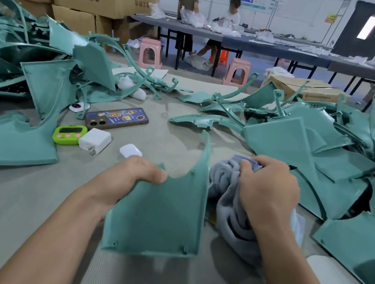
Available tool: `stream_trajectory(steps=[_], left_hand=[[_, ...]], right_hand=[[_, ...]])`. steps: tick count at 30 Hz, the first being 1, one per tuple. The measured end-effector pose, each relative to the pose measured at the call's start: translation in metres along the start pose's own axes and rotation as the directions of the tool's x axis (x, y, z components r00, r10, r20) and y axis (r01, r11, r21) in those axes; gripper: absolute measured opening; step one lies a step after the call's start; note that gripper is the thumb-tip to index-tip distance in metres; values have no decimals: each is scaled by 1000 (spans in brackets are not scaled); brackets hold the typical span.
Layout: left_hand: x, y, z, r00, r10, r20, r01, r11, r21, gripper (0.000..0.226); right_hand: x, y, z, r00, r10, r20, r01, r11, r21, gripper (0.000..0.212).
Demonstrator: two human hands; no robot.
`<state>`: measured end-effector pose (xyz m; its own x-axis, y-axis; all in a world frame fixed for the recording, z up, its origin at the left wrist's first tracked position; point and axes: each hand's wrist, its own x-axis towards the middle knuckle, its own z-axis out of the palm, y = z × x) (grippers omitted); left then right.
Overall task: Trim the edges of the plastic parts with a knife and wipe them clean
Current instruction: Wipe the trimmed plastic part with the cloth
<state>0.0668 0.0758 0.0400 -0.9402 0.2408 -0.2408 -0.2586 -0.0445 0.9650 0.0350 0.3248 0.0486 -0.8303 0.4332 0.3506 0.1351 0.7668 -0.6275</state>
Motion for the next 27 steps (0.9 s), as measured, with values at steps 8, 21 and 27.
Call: stream_trajectory(steps=[8,21,27], left_hand=[[6,1,12,957,43,-287,-110,969,-220,10],[12,-6,14,832,344,-436,-279,938,208,22],[12,-10,15,956,247,-157,-236,968,85,25]], right_hand=[[-17,-10,-28,884,-410,-222,425,905,21,41],[-48,-32,11,809,-102,579,-410,608,680,25],[-36,-22,16,829,86,553,-503,545,670,29]])
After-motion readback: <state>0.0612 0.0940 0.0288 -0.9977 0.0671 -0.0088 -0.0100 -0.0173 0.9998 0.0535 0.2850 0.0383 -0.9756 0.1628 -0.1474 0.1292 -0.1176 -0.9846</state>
